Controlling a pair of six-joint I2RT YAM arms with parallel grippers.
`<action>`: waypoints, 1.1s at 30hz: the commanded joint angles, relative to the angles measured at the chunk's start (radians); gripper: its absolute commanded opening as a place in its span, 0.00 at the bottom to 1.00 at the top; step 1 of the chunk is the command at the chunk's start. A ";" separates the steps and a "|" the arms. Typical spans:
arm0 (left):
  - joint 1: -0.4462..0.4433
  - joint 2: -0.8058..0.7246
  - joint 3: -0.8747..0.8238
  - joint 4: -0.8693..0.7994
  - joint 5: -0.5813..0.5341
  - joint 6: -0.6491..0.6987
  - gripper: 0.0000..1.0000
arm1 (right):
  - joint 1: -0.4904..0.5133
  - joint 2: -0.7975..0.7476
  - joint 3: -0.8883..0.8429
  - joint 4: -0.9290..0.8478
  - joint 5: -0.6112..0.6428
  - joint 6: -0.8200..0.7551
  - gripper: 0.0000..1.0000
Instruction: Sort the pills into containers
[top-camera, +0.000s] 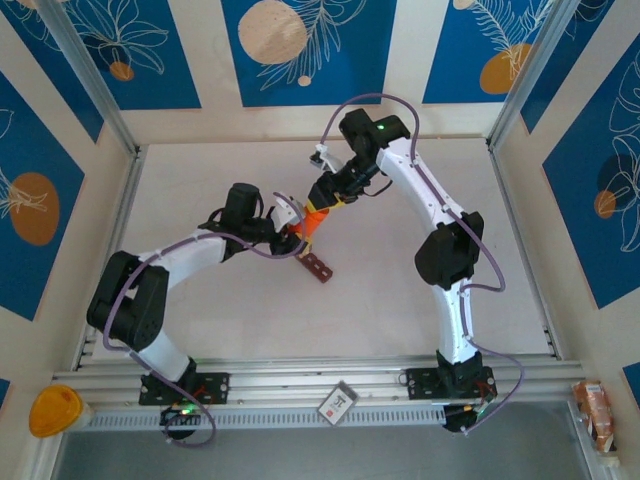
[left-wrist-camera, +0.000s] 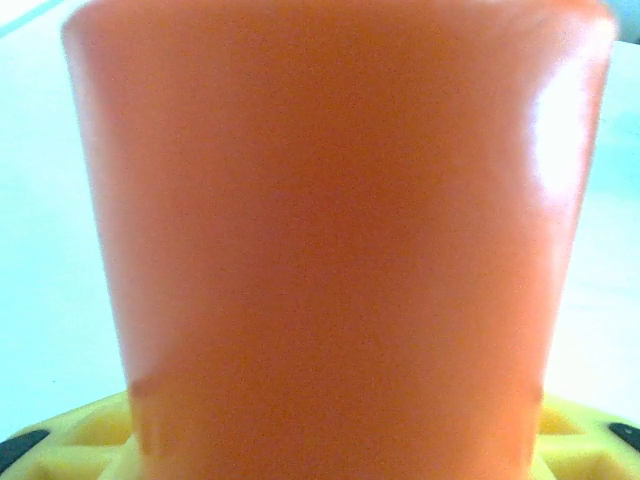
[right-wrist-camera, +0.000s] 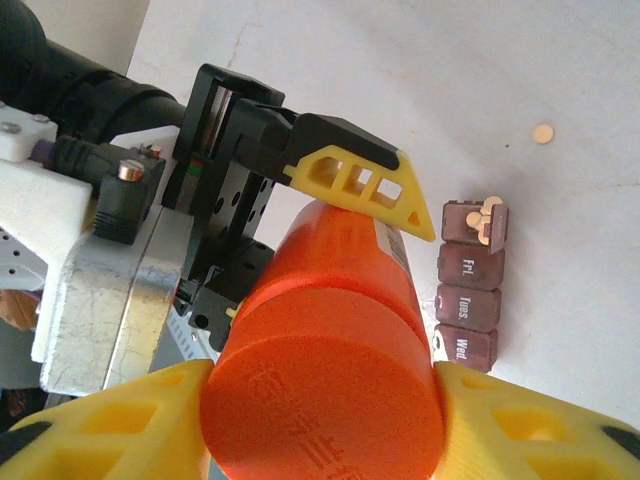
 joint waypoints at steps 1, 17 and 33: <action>-0.006 -0.006 0.012 0.115 0.045 -0.012 0.00 | -0.011 -0.021 -0.032 0.020 0.004 0.022 0.57; -0.001 0.017 0.011 0.145 0.031 -0.032 0.00 | -0.047 -0.111 -0.134 0.096 -0.019 0.039 0.71; 0.006 0.026 0.006 0.206 0.033 -0.081 0.00 | -0.109 -0.316 -0.355 0.297 -0.161 0.106 0.80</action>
